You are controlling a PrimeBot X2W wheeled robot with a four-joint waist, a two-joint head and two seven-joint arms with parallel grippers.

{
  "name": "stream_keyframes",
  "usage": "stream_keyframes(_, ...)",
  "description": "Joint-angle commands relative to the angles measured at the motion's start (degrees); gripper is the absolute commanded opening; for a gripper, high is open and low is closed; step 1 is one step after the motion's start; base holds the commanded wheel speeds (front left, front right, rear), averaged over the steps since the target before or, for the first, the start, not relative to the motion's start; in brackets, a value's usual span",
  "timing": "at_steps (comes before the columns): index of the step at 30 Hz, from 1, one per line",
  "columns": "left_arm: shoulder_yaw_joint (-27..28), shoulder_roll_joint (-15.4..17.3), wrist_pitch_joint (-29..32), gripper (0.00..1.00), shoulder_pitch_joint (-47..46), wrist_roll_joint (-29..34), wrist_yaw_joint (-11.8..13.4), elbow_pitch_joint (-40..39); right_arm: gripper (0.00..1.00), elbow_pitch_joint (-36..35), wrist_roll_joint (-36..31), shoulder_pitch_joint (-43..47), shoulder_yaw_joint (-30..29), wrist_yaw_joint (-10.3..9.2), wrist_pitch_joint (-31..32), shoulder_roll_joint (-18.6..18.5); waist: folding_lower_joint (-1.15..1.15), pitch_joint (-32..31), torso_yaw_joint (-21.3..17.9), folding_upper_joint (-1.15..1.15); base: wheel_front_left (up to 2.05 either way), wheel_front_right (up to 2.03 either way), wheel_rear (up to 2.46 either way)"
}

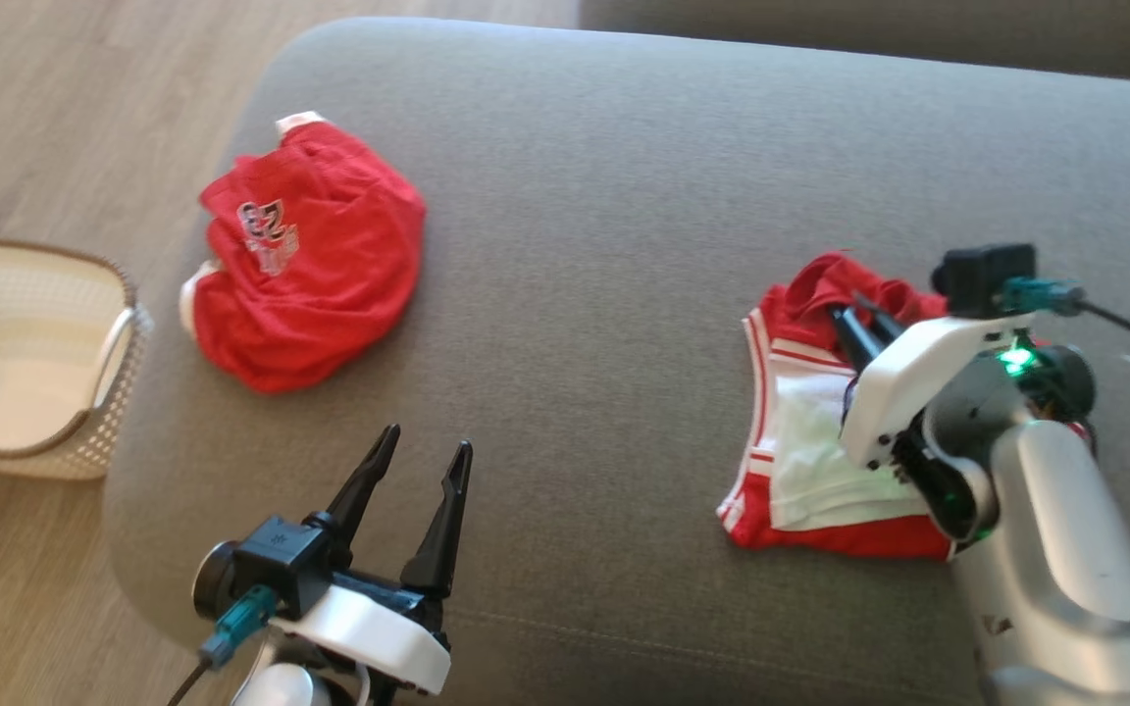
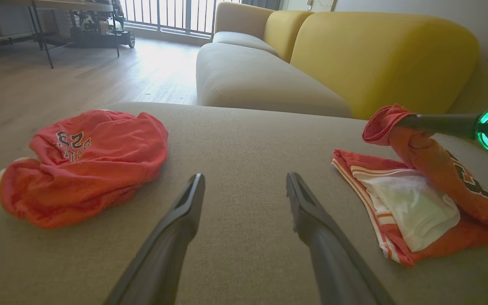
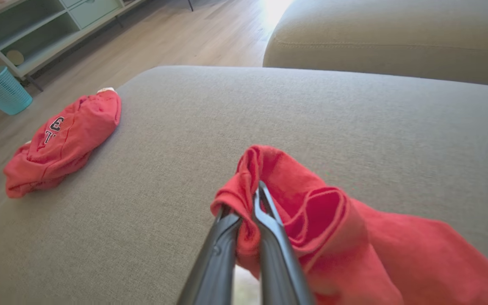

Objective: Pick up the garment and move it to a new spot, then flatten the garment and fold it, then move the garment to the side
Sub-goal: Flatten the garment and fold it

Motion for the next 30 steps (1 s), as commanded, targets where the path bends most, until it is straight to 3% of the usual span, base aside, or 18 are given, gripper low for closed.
stream_keyframes(1,1.4,0.0,-0.7,1.00,-2.0,0.0,-0.1,-1.5,0.00,-1.5,0.3,-2.5,1.4,-0.02,-0.6,0.0,0.00,0.0,1.2,0.00,0.00,0.00,0.00)
stream_keyframes(7,1.5,0.0,-0.7,1.00,-1.9,-0.7,0.1,-0.7,0.00,3.6,-1.5,-2.8,1.8,-0.02,-0.6,0.0,0.00,0.3,2.9,0.00,0.00,0.00,0.00)
stream_keyframes(15,1.7,0.0,-0.7,1.00,-1.7,-1.3,0.4,-0.6,0.00,0.6,-2.4,-0.3,2.2,-0.02,2.0,0.0,0.00,0.6,1.2,0.00,0.00,0.00,0.00)
stream_keyframes(16,1.7,0.0,-0.7,1.00,-1.8,-1.3,0.4,-0.6,0.23,0.0,-1.6,0.2,2.6,-0.02,2.6,0.0,0.00,0.7,0.8,0.00,0.00,0.00,0.00)
stream_keyframes(17,1.7,0.0,-0.7,1.00,-1.9,-1.3,0.5,-0.6,1.00,-0.7,-0.9,0.5,3.3,-0.02,3.0,0.0,0.00,0.7,0.5,0.00,0.00,0.00,0.00)
stream_keyframes(23,2.1,0.4,-0.7,1.00,-2.1,-1.2,0.7,-1.0,1.00,-9.2,3.6,3.3,5.9,-0.02,4.1,0.0,0.00,0.6,-1.5,0.00,0.00,0.00,0.00)
stream_keyframes(30,2.6,1.1,-0.7,1.00,-1.8,-1.1,1.0,-1.9,1.00,-27.2,-3.9,6.5,-1.4,-0.02,7.2,0.0,0.00,0.9,-2.9,0.00,0.00,0.00,0.00)
